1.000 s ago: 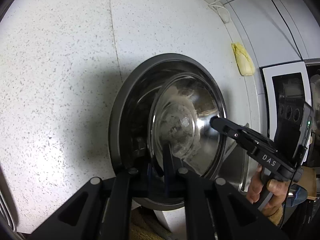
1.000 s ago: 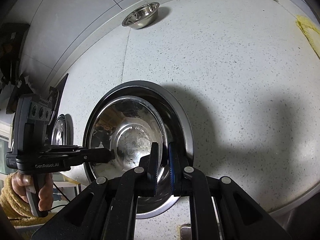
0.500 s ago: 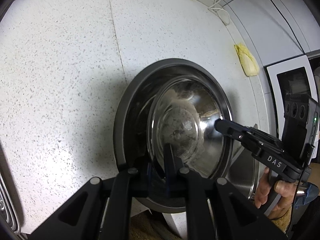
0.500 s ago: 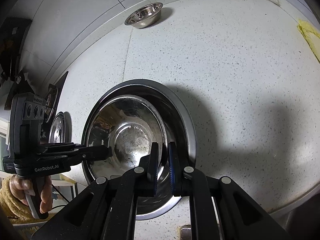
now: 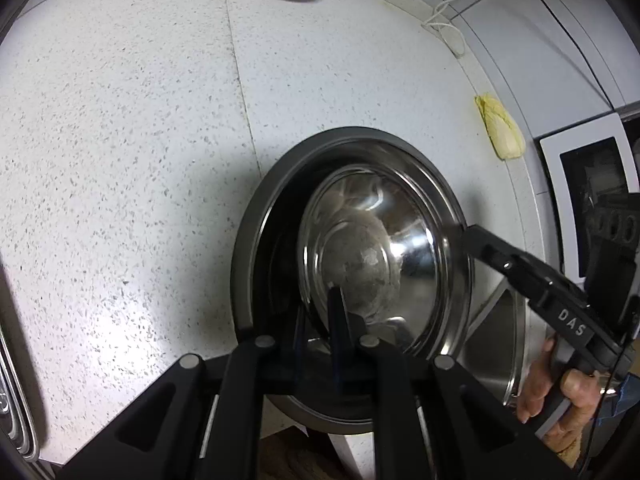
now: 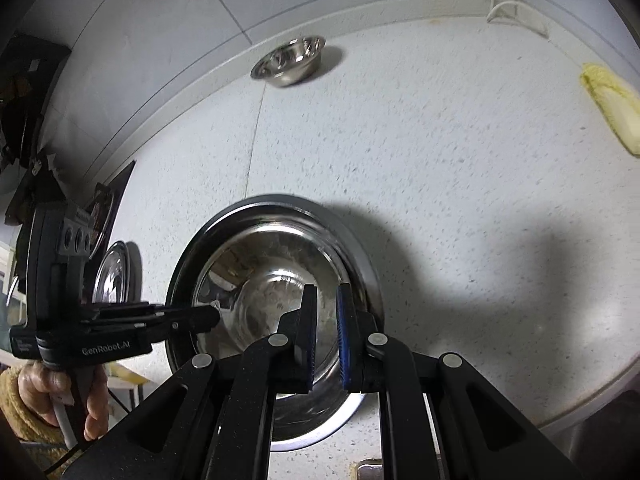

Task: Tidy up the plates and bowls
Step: 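Lower the medium bowl into the large bowl and open both tools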

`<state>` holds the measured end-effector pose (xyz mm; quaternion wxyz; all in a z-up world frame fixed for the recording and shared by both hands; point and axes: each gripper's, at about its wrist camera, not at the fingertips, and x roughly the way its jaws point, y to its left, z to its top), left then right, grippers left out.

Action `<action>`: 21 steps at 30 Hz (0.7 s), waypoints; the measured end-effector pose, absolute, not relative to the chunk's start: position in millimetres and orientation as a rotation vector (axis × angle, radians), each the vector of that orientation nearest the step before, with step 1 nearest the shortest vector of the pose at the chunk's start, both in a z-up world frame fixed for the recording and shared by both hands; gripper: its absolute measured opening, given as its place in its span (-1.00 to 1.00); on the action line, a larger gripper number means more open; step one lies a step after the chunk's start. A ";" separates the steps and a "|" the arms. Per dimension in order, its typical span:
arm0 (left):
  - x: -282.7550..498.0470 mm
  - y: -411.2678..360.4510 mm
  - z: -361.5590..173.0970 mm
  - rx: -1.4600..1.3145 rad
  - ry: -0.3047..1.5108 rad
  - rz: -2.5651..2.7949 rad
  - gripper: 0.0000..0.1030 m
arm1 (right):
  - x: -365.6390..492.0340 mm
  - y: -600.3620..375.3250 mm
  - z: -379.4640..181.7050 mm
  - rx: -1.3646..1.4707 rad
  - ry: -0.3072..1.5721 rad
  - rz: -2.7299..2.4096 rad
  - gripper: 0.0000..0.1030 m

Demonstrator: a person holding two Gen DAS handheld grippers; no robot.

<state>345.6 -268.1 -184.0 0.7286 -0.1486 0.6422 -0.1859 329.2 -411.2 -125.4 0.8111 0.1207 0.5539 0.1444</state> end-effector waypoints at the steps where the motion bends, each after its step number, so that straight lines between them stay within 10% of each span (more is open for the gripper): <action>1: 344.9 -269.3 -183.8 -0.317 1.411 -0.407 -0.79 | 329.3 -409.3 -123.9 0.243 1.184 0.307 -0.83; 5: 338.7 -273.9 -180.8 -0.294 1.399 -0.433 -0.54 | 328.7 -401.6 -116.5 0.206 1.170 0.310 -0.79; 8: 334.3 -277.5 -173.4 -0.256 1.373 -0.436 -0.19 | 328.4 -396.2 -115.2 0.180 1.164 0.310 -0.37; 21: 331.6 -271.3 -147.7 -0.224 1.288 -0.457 -0.09 | 330.4 -395.5 -108.8 0.177 1.131 0.335 -0.18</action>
